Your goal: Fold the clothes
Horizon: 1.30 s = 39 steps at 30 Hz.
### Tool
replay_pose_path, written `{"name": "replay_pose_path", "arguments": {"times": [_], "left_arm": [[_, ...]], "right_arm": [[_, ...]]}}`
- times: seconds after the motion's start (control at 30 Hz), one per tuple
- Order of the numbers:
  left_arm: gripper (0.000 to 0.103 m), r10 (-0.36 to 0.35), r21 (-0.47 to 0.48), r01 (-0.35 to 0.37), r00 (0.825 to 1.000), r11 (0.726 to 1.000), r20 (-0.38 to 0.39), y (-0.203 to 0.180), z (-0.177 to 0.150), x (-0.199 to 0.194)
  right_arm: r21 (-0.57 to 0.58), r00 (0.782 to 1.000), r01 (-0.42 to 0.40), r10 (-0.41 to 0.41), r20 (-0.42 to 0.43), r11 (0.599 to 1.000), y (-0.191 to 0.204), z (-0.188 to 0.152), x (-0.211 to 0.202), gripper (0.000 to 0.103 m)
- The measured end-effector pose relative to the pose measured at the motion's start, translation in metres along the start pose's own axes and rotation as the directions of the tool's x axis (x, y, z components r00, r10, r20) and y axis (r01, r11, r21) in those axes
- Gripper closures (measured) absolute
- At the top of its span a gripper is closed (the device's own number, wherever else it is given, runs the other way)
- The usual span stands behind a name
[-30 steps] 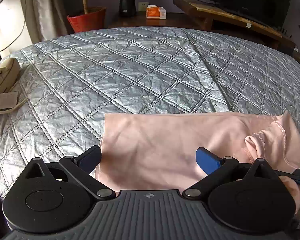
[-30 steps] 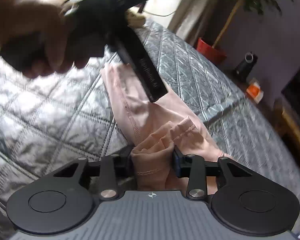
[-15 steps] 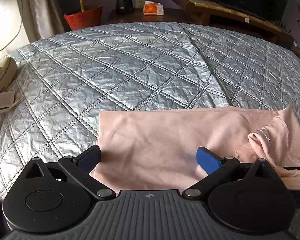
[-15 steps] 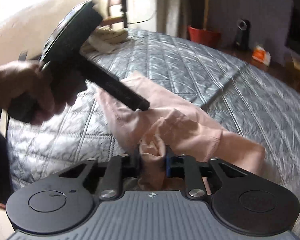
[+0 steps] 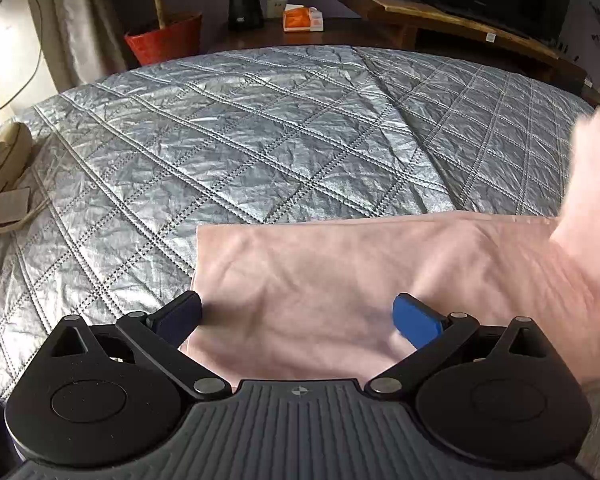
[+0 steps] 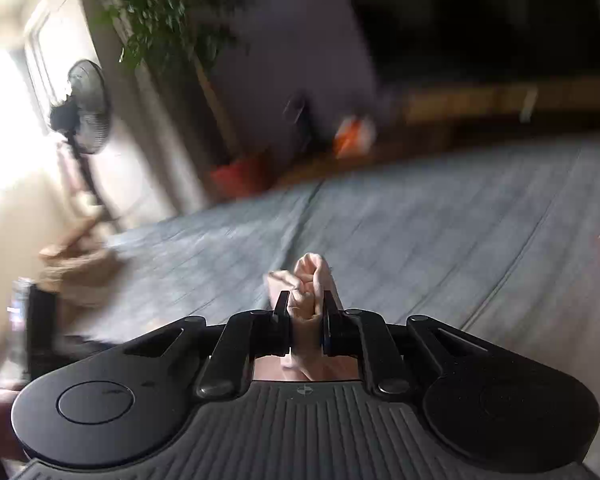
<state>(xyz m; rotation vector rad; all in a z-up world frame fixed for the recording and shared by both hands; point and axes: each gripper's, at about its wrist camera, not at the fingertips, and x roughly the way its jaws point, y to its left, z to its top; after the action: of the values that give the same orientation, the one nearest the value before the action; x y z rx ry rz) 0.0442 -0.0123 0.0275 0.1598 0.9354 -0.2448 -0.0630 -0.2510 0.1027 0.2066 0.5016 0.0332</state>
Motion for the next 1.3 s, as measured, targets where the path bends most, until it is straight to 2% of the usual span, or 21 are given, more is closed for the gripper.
{"name": "replay_pose_path", "arguments": {"times": [0.07,0.1,0.17,0.27,0.43,0.5,0.57,0.63,0.67,0.77,0.8,0.87,0.9,0.93,1.0,1.07,1.1,1.13,1.17,1.23,1.3], "left_arm": [[0.000,-0.001,0.002,0.001,1.000,1.000,0.000,-0.001,0.000,0.000],[0.000,-0.001,0.003,0.001,1.000,1.000,0.001,-0.002,0.000,0.000],[0.000,-0.001,0.009,0.001,1.000,1.000,0.004,-0.003,-0.001,0.000],[0.000,-0.004,0.011,0.004,1.000,1.000,0.004,-0.003,-0.001,-0.001],[0.000,-0.008,0.009,0.008,1.000,1.000,0.001,-0.002,-0.001,0.000],[0.000,-0.010,0.010,0.010,1.000,1.000,0.001,-0.002,-0.001,0.000],[0.000,-0.011,0.009,0.011,1.000,1.000,0.000,-0.002,-0.001,-0.001],[0.000,-0.012,0.010,0.012,1.000,1.000,0.000,-0.002,-0.001,-0.001],[0.000,-0.012,0.011,0.012,1.000,1.000,0.000,-0.002,-0.001,-0.001],[0.000,-0.016,0.011,0.016,1.000,1.000,-0.001,-0.002,-0.001,0.000],[0.000,-0.016,0.012,0.016,1.000,1.000,-0.002,-0.002,-0.001,0.000],[0.000,-0.017,0.015,0.017,1.000,1.000,-0.002,-0.003,-0.001,0.000],[0.000,-0.017,0.016,0.017,1.000,1.000,-0.001,-0.003,-0.002,0.000],[0.000,-0.017,0.017,0.017,1.000,1.000,-0.001,-0.003,-0.002,-0.001],[0.000,-0.018,0.018,0.018,1.000,1.000,0.000,-0.004,-0.002,0.000],[0.000,-0.018,0.018,0.018,1.000,1.000,0.000,-0.004,-0.002,0.000],[0.000,-0.019,0.018,0.019,1.000,1.000,0.000,-0.004,-0.001,0.000],[0.000,-0.020,0.016,0.020,1.000,1.000,-0.001,-0.004,-0.001,0.000],[0.000,-0.021,0.014,0.021,1.000,1.000,-0.001,-0.004,-0.001,0.000],[0.001,-0.018,-0.010,0.018,1.000,1.000,0.015,0.001,0.001,-0.004],[0.001,-0.016,-0.061,0.019,0.999,0.998,0.046,0.012,0.004,-0.010]], "right_arm": [[-0.155,0.997,0.055,-0.063,-0.048,0.986,0.025,-0.003,0.010,0.087],[-0.227,0.994,0.046,-0.068,-0.089,0.973,0.039,-0.013,0.022,0.088],[-0.339,0.983,0.002,-0.064,-0.171,0.941,0.064,-0.036,0.044,0.088],[-0.485,0.968,-0.070,-0.057,-0.244,0.872,0.105,-0.073,0.060,0.087],[-0.593,0.964,-0.106,-0.064,-0.258,0.798,0.127,-0.087,0.061,0.083],[-0.555,0.963,-0.113,-0.046,-0.264,0.824,0.123,-0.085,0.061,0.081],[-0.461,0.959,-0.132,-0.005,-0.285,0.878,0.112,-0.075,0.060,0.071],[-0.302,0.951,-0.178,0.084,-0.298,0.937,0.095,-0.066,0.054,0.020],[-0.228,0.952,-0.195,0.128,-0.277,0.954,0.088,-0.060,0.048,0.010],[-0.071,0.959,-0.231,0.215,-0.185,0.970,0.069,-0.042,0.035,0.013],[-0.026,0.963,-0.229,0.223,-0.151,0.973,0.061,-0.036,0.033,0.013],[0.088,0.971,-0.210,0.219,-0.100,0.974,0.039,-0.027,0.036,0.022],[0.119,0.979,-0.159,0.172,-0.108,0.980,0.030,-0.023,0.043,0.037],[0.103,0.984,-0.096,0.110,-0.141,0.990,0.024,-0.023,0.054,0.052],[0.011,0.977,-0.024,0.025,-0.210,1.000,0.022,-0.028,0.076,0.072],[-0.114,0.965,-0.013,-0.018,-0.260,0.993,0.033,-0.038,0.091,0.072],[-0.212,0.961,-0.013,-0.046,-0.274,0.977,0.043,-0.044,0.096,0.069],[-0.289,0.964,-0.010,-0.068,-0.258,0.957,0.051,-0.048,0.094,0.069],[-0.310,0.965,0.000,-0.081,-0.250,0.951,0.053,-0.048,0.092,0.069],[-0.219,0.977,0.022,-0.067,-0.201,0.975,0.047,-0.038,0.083,0.065],[-0.129,0.992,0.033,-0.048,-0.115,0.991,0.041,-0.030,0.062,0.054]]}}
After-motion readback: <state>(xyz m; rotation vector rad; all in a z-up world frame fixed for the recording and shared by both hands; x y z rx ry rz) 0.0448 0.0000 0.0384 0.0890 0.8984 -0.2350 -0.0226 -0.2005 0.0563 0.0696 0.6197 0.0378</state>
